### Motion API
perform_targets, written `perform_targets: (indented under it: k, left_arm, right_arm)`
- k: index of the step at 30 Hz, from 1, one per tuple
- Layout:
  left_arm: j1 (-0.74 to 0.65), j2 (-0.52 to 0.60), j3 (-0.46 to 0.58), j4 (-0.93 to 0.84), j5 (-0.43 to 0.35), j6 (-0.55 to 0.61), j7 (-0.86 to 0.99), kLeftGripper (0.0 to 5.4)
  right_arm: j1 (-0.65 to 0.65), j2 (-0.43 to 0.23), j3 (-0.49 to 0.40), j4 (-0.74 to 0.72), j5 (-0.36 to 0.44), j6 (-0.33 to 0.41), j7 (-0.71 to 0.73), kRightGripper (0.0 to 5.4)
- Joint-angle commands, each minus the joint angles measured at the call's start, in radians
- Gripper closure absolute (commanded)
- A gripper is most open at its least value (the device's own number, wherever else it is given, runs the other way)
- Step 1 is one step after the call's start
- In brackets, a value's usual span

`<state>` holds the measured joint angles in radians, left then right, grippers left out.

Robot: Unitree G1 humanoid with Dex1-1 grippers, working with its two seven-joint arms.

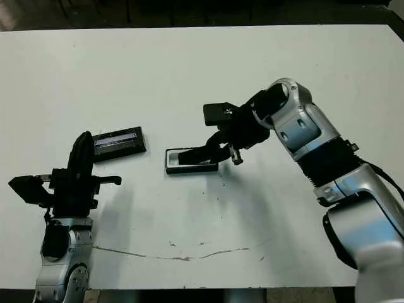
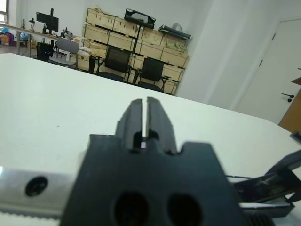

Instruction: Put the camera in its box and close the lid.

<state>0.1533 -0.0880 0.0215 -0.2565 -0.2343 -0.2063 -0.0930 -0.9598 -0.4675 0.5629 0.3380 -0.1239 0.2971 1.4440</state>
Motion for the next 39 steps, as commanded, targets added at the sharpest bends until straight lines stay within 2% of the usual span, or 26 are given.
perform_targets:
  k: [1, 9, 20, 23, 27, 32, 39]
  left_arm:
    - [0.020, -0.002, 0.005, 0.011, -0.008, 0.004, 0.002, 5.40]
    - [0.017, -0.002, 0.003, 0.019, -0.001, -0.003, 0.002, 5.40]
    - [0.015, -0.007, 0.002, 0.026, 0.002, -0.013, 0.004, 5.40]
    - [0.013, -0.006, 0.004, 0.030, 0.002, -0.014, 0.003, 5.40]
    - [0.013, -0.006, 0.003, 0.028, 0.000, -0.006, 0.005, 5.40]
    - [0.013, -0.007, 0.002, 0.029, 0.004, -0.013, 0.005, 5.40]
    - [0.012, -0.008, 0.002, 0.025, 0.003, 0.001, 0.011, 5.40]
  right_arm:
    - [-0.005, 0.016, 0.019, 0.005, -0.025, 0.021, -0.005, 4.82]
    - [-0.003, 0.048, 0.043, -0.029, -0.048, 0.071, 0.003, 4.82]
    - [0.017, 0.044, 0.048, -0.060, -0.057, 0.036, 0.007, 4.82]
    - [0.000, 0.036, 0.041, -0.039, -0.048, 0.050, 0.030, 4.34]
    - [0.002, 0.014, 0.016, -0.031, -0.042, -0.026, 0.022, 3.60]
    - [0.009, -0.016, -0.021, -0.030, -0.031, -0.078, 0.014, 2.72]
    - [-0.010, -0.054, -0.052, -0.039, -0.028, -0.068, 0.022, 1.50]
